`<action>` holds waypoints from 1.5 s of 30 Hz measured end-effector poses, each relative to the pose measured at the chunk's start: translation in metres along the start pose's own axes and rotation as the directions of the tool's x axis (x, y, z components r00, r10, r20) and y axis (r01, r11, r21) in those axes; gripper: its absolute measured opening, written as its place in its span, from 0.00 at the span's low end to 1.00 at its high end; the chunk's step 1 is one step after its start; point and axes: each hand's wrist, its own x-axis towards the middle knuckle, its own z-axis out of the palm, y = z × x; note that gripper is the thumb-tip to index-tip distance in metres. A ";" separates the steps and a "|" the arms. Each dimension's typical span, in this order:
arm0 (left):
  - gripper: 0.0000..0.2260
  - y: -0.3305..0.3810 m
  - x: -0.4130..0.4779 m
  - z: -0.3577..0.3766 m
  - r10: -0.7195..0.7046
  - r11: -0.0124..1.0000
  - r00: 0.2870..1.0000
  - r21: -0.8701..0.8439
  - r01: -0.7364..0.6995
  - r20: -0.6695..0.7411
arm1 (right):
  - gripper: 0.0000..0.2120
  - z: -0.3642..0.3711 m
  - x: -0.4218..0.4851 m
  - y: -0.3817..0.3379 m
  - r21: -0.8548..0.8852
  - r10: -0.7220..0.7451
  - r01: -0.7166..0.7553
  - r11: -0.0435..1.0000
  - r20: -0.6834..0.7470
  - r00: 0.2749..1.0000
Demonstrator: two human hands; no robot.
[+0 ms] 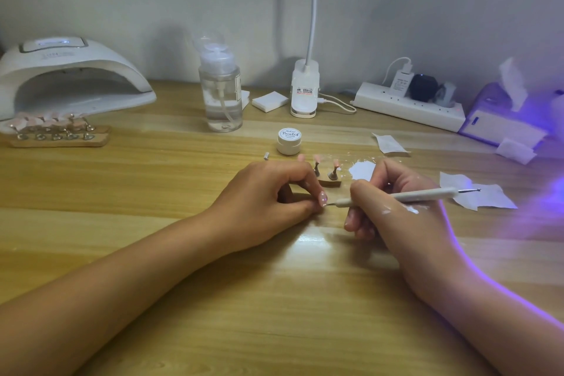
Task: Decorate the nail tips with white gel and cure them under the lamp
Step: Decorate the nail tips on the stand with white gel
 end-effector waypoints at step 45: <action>0.09 -0.014 0.010 -0.021 -0.152 0.988 0.920 -0.033 0.150 -0.360 | 0.16 -0.042 0.027 0.021 0.063 -0.075 0.110 0.992 -0.403 0.912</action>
